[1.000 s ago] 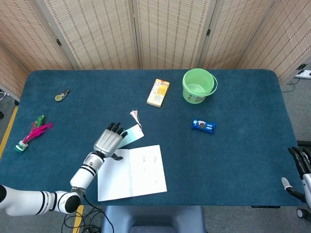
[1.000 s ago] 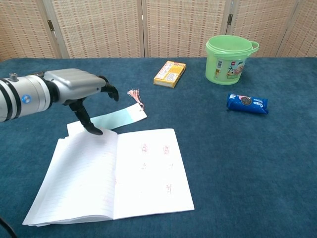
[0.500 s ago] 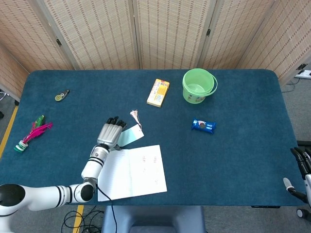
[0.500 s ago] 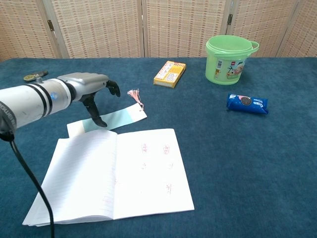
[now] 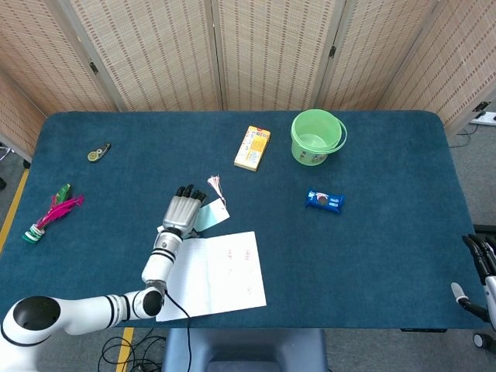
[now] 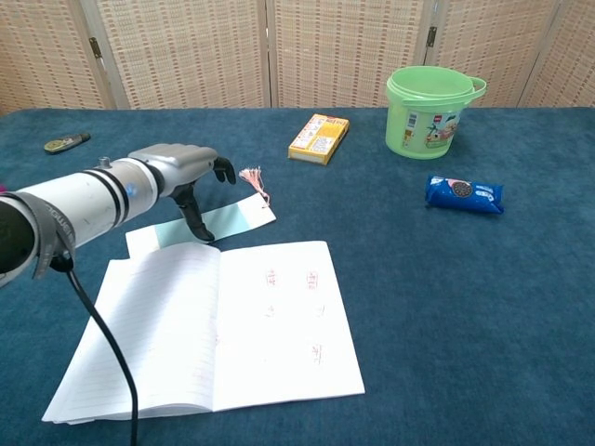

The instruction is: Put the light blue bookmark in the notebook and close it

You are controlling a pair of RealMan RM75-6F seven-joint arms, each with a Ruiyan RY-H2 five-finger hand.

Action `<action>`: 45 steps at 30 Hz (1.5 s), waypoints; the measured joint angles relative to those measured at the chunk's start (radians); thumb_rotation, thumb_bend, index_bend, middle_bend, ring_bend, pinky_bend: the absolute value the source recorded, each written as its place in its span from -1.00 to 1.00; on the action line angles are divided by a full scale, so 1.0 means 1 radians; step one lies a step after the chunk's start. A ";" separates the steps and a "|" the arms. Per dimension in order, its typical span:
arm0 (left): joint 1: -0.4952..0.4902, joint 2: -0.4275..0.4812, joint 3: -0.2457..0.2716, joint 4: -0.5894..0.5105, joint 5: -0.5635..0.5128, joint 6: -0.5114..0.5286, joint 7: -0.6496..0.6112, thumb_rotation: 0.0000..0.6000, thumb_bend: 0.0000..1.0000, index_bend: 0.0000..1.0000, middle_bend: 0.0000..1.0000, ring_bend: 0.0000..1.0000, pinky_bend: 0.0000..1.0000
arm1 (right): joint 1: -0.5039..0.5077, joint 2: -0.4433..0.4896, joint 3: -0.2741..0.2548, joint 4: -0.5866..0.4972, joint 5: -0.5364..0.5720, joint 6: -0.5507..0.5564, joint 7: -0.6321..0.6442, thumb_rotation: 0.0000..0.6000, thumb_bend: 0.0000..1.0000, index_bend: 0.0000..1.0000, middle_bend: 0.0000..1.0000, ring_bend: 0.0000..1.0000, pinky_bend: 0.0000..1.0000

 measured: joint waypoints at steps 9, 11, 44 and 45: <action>0.002 -0.012 0.003 0.038 -0.036 -0.015 0.059 1.00 -0.87 -0.57 -0.57 -0.87 -0.76 | -0.001 0.000 0.000 -0.001 0.001 0.000 -0.003 1.00 -0.49 -0.87 -0.79 -0.90 -0.85; 0.004 -0.009 0.000 0.038 -0.044 -0.021 0.065 1.00 -0.87 -0.58 -0.57 -0.87 -0.76 | -0.001 0.000 -0.001 -0.002 0.000 0.000 -0.003 1.00 -0.49 -0.87 -0.79 -0.90 -0.85; -0.004 -0.003 0.007 0.043 -0.069 -0.019 0.166 1.00 -0.87 -0.59 -0.58 -0.88 -0.76 | -0.008 -0.003 -0.002 0.010 0.004 0.003 0.008 1.00 -0.49 -0.87 -0.79 -0.90 -0.85; -0.004 0.000 0.007 0.044 -0.074 -0.020 0.171 1.00 -0.87 -0.59 -0.58 -0.88 -0.76 | -0.007 -0.004 -0.001 0.010 0.003 0.003 0.008 1.00 -0.49 -0.87 -0.79 -0.90 -0.85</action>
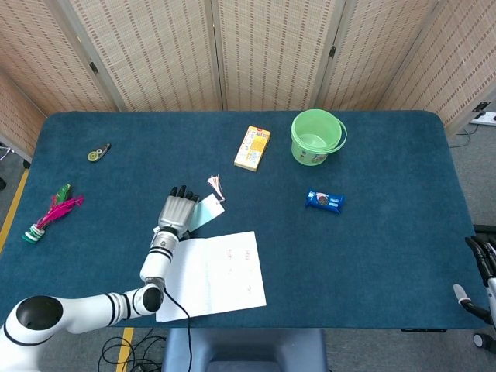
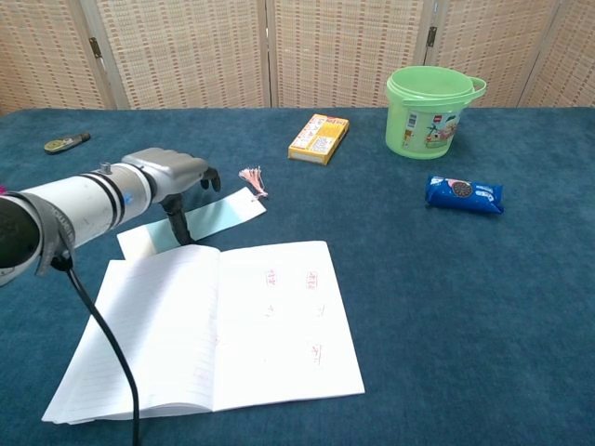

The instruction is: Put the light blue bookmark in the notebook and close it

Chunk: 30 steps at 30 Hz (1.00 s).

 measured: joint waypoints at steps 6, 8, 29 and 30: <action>0.011 0.028 0.002 0.001 -0.011 -0.004 0.007 1.00 -0.87 -0.59 -0.58 -0.88 -0.76 | 0.002 0.000 0.000 -0.002 -0.001 -0.003 -0.003 1.00 -0.49 -0.87 -0.79 -0.90 -0.85; 0.014 0.038 0.008 -0.001 -0.012 -0.005 0.016 1.00 -0.87 -0.60 -0.58 -0.88 -0.76 | 0.002 0.000 0.000 -0.004 -0.002 -0.001 -0.004 1.00 -0.49 -0.87 -0.79 -0.90 -0.85; 0.048 0.109 -0.004 -0.046 -0.011 -0.008 -0.015 1.00 -0.85 -0.58 -0.50 -0.59 -0.76 | -0.005 0.006 -0.002 -0.013 -0.017 0.016 -0.008 1.00 -0.49 -0.87 -0.79 -0.90 -0.85; 0.051 0.115 -0.005 -0.059 -0.002 -0.006 -0.022 1.00 -0.84 -0.58 -0.47 -0.53 -0.76 | -0.005 0.006 -0.002 -0.013 -0.017 0.016 -0.008 1.00 -0.49 -0.87 -0.79 -0.90 -0.85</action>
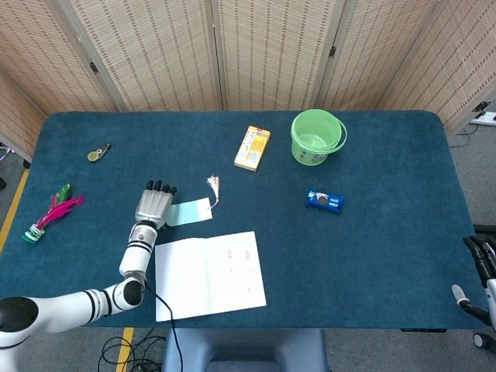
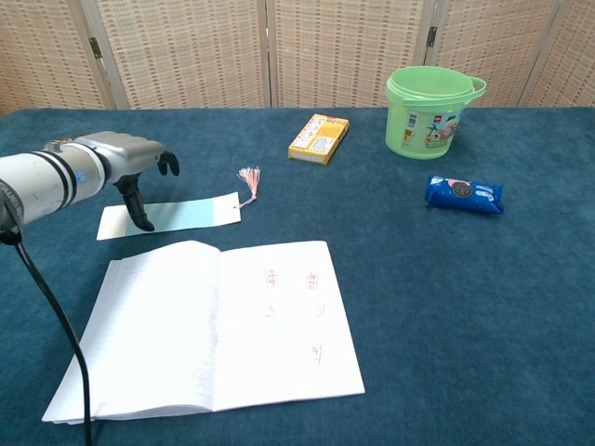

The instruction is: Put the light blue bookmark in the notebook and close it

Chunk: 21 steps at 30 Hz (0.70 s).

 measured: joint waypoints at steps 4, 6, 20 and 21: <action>0.013 0.035 0.002 -0.069 0.071 0.032 -0.027 1.00 -0.81 -0.60 -0.39 -0.41 -0.70 | 0.002 0.000 0.000 0.000 -0.003 -0.001 0.001 1.00 -0.49 -0.87 -0.79 -0.90 -0.85; 0.018 0.056 0.006 -0.098 0.098 0.050 -0.030 1.00 -0.81 -0.63 -0.37 -0.38 -0.59 | 0.003 -0.001 0.000 0.001 -0.006 -0.001 0.003 1.00 -0.49 -0.87 -0.79 -0.90 -0.85; 0.023 0.086 0.029 -0.121 0.009 0.054 0.028 1.00 -0.81 -0.68 -0.61 -0.69 -0.55 | 0.011 -0.007 0.000 0.013 -0.013 -0.006 0.015 1.00 -0.49 -0.87 -0.79 -0.90 -0.85; 0.024 0.080 0.028 -0.115 0.002 0.049 0.023 1.00 -0.81 -0.68 -0.62 -0.70 -0.56 | 0.011 -0.007 0.000 0.013 -0.014 -0.006 0.014 1.00 -0.49 -0.87 -0.79 -0.90 -0.85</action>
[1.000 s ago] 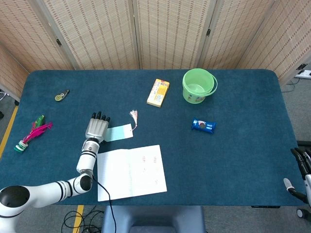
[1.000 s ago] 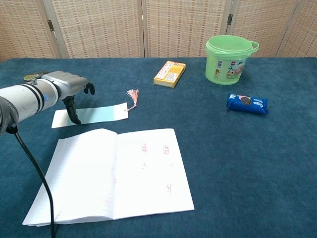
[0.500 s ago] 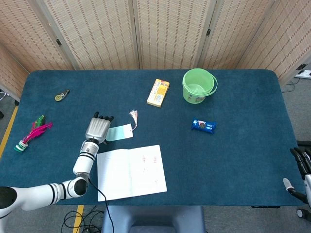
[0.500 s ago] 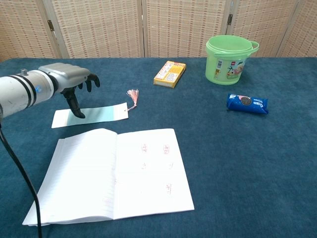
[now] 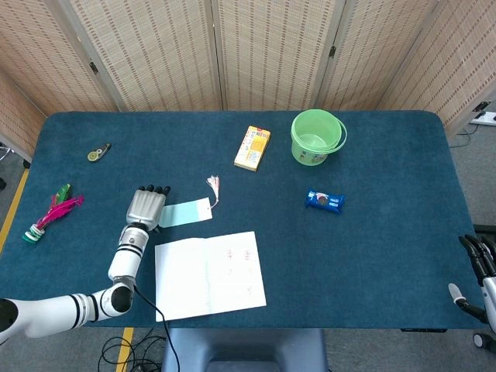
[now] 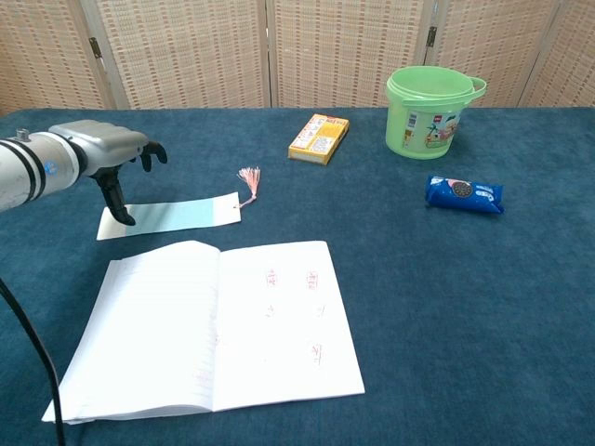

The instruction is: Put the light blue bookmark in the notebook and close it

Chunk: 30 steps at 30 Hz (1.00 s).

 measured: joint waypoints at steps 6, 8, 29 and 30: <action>-0.003 -0.043 -0.004 0.045 -0.041 -0.027 -0.014 1.00 -0.81 -0.69 -0.68 -0.72 -0.59 | -0.001 0.001 -0.001 -0.004 0.001 0.001 -0.005 1.00 -0.49 -0.87 -0.79 -0.90 -0.85; -0.007 -0.059 -0.001 0.063 -0.046 -0.028 -0.007 1.00 -0.81 -0.67 -0.68 -0.73 -0.60 | -0.002 0.002 -0.001 -0.006 0.003 0.001 -0.007 1.00 -0.49 -0.87 -0.79 -0.90 -0.85; -0.053 -0.105 -0.018 0.139 -0.197 -0.046 0.090 0.67 -0.50 -0.49 -0.69 -0.77 -0.62 | -0.006 0.003 0.000 -0.001 0.016 -0.001 -0.003 1.00 -0.49 -0.87 -0.79 -0.90 -0.85; -0.054 -0.105 -0.018 0.139 -0.202 -0.047 0.092 0.66 -0.50 -0.49 -0.69 -0.77 -0.61 | -0.006 0.003 0.000 -0.001 0.016 -0.001 -0.003 1.00 -0.49 -0.87 -0.79 -0.90 -0.85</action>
